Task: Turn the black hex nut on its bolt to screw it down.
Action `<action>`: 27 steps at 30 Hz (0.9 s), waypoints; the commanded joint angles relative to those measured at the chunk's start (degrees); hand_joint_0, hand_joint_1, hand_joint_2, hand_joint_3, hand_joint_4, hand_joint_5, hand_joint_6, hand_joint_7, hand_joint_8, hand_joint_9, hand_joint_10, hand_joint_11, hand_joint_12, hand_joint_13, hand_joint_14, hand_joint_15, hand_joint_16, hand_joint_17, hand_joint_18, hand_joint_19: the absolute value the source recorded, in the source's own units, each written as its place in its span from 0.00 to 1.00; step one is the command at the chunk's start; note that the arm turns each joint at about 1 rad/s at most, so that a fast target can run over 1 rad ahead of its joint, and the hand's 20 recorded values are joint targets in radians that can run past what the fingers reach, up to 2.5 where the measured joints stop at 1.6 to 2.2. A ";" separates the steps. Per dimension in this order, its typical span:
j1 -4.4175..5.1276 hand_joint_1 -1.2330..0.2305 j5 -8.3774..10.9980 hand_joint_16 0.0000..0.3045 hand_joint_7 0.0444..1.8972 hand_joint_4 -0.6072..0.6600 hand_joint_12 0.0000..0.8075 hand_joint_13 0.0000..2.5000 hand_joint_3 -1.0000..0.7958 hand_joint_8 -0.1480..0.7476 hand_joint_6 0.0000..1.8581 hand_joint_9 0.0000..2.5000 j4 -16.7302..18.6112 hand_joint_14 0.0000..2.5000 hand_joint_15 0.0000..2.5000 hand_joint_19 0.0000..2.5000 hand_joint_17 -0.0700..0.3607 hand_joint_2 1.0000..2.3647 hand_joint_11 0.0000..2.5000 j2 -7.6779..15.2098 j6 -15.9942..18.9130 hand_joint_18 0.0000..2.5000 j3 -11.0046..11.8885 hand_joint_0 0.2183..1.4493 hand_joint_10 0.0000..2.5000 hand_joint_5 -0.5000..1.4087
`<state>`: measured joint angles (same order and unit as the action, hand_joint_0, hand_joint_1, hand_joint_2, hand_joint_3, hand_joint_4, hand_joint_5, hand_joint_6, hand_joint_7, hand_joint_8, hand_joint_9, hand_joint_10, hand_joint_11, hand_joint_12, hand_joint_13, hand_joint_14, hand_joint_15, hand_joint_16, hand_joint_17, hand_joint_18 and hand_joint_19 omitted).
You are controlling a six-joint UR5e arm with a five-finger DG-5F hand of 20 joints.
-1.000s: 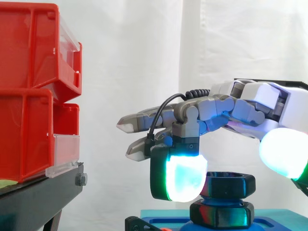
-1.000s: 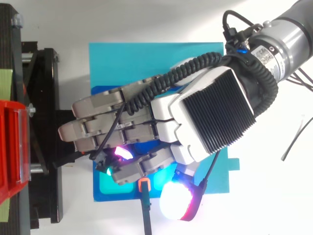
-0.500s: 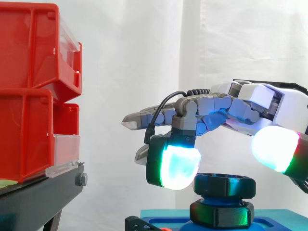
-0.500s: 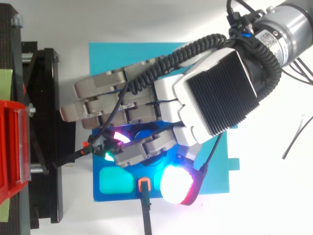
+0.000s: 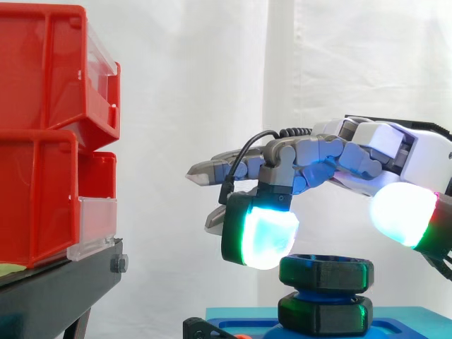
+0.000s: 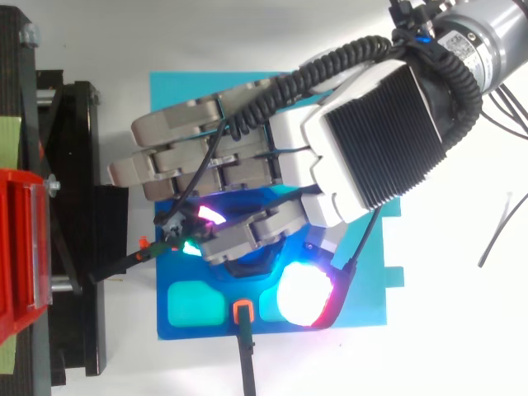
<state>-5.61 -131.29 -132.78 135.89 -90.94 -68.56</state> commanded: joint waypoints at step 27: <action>0.95 0.79 -3.09 0.18 0.60 0.66 0.46 0.24 0.28 0.50 0.27 0.35 -4.94 0.00 0.04 0.09 0.45 0.00 0.03 -0.01 2.17 0.19 7.74 0.22 0.00 0.22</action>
<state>-5.38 -134.77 -137.45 135.88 -88.77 -60.99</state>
